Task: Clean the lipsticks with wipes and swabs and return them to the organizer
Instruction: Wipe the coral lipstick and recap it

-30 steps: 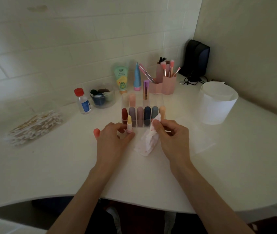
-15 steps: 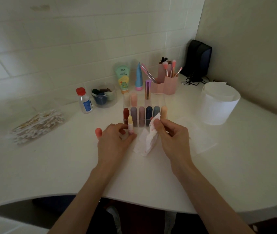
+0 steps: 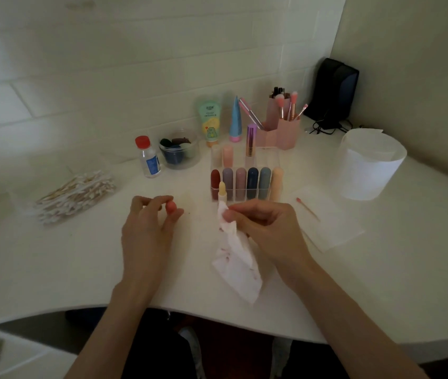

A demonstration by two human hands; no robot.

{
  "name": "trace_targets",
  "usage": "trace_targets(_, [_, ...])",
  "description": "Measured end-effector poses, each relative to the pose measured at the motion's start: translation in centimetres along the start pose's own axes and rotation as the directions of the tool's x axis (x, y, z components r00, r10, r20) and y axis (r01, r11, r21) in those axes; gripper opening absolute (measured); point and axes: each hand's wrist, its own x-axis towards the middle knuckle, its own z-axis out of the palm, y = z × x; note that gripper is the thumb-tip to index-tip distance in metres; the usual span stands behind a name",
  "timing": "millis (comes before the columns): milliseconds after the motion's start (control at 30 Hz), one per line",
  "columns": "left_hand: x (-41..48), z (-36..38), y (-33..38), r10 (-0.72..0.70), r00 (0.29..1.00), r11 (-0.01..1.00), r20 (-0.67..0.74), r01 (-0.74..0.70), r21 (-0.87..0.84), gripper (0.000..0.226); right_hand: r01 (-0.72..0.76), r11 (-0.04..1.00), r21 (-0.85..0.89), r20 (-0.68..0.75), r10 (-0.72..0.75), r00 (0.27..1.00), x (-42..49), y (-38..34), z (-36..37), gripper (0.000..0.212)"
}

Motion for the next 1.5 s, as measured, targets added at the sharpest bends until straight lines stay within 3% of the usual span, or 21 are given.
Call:
trace_targets(67, [0.2, -0.1, -0.2, 0.006, 1.0, 0.994, 0.009, -0.005, -0.107, 0.01, -0.011, 1.0, 0.001, 0.041, 0.011, 0.999, 0.0, 0.1, -0.1, 0.016])
trace_targets(133, [0.4, -0.5, -0.2, -0.032, 0.997, 0.937, 0.068, 0.054, -0.345, 0.007, -0.012, 0.999, -0.034, 0.066, 0.015, 0.998, 0.0, 0.2, -0.3, 0.017])
trace_targets(233, [0.1, -1.5, 1.0, -0.03, 0.961, 0.639, 0.273, 0.229, -0.734, 0.019, 0.051, 0.999, -0.015, 0.032, -0.05, 0.998, 0.0, 0.0, -0.3, 0.018])
trace_targets(300, [-0.3, -1.9, 1.5, 0.023, 0.939, 0.495, 0.343, 0.287, -0.82, 0.021, 0.154, 0.987, -0.037, -0.021, -0.155, 0.988, -0.1, -0.1, -0.2, 0.017])
trace_targets(367, [-0.5, -2.0, 1.7, 0.07, 0.924, 0.442, 0.375, 0.308, -0.842, 0.021, 0.277, 0.957, -0.087, -0.047, -0.281, 0.958, -0.3, -0.1, 0.0, 0.019])
trace_targets(567, [-0.7, -1.8, 1.6, 0.161, 0.908, 0.524, 0.387, 0.254, -0.813, 0.027, 0.533, 0.805, -0.26, -0.098, -0.571, 0.815, -1.2, 0.4, 0.8, 0.015])
trace_targets(700, [-0.8, -1.6, 1.7, 0.2, 0.887, 0.553, 0.416, 0.248, -0.796, 0.03, 0.597, 0.673, -0.437, -0.081, -0.69, 0.719, -1.1, 1.6, 1.5, 0.017])
trace_targets(800, [-0.8, -1.6, 1.6, 0.207, 0.879, 0.54, 0.429, 0.262, -0.799, 0.023, 0.639, 0.614, -0.463, -0.024, -0.73, 0.683, -1.0, 1.9, 1.8, 0.018])
trace_targets(933, [-0.6, -1.4, 1.2, 0.137, 0.882, 0.52, 0.451, 0.323, -0.791, 0.024, 0.659, 0.61, -0.44, 0.025, -0.726, 0.687, -1.1, 1.5, 2.0, 0.021])
trace_targets(1067, [-0.4, -1.4, 0.9, 0.112, 0.882, 0.475, 0.457, 0.356, -0.804, 0.029, 0.637, 0.615, -0.465, 0.105, -0.676, 0.729, -1.0, 2.3, 2.2, 0.037])
trace_targets(1233, [-0.4, -1.5, 1.0, 0.195, 0.881, 0.547, 0.432, 0.268, -0.793, 0.023, 0.645, 0.603, -0.47, 0.106, -0.686, 0.719, -0.6, 3.1, 1.9, 0.025])
trace_targets(1500, [-0.3, -1.0, 0.5, 0.216, 0.905, 0.555, 0.365, 0.194, -0.809, 0.023, 0.54, 0.805, -0.246, 0.076, -0.539, 0.839, -0.4, 2.8, 2.1, 0.023])
